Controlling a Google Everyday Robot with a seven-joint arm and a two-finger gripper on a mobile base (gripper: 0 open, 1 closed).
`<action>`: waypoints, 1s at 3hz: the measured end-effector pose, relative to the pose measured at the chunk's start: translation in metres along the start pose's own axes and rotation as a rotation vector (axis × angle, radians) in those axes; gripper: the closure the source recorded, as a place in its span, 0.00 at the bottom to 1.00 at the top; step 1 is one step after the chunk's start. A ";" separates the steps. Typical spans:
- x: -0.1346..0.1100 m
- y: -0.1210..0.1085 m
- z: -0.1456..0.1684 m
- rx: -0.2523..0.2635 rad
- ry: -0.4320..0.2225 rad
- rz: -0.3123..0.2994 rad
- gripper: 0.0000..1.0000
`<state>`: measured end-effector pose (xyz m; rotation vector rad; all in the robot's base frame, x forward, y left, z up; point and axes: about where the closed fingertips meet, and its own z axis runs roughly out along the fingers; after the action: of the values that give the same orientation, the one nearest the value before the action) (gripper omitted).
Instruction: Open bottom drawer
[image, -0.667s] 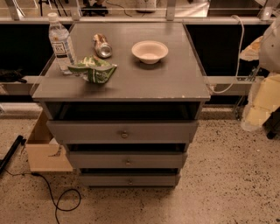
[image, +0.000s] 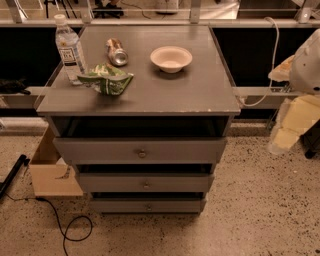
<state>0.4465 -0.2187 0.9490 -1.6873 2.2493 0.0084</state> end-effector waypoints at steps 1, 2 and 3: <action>0.018 0.003 0.047 -0.096 -0.080 0.105 0.00; 0.039 0.013 0.085 -0.181 -0.209 0.225 0.00; 0.066 0.027 0.114 -0.249 -0.395 0.393 0.00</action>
Offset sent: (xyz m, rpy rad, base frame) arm -0.0099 -0.0297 -0.1318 0.6387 0.2393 -0.2425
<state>0.4338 -0.2491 0.8190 -1.1823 2.2889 0.6754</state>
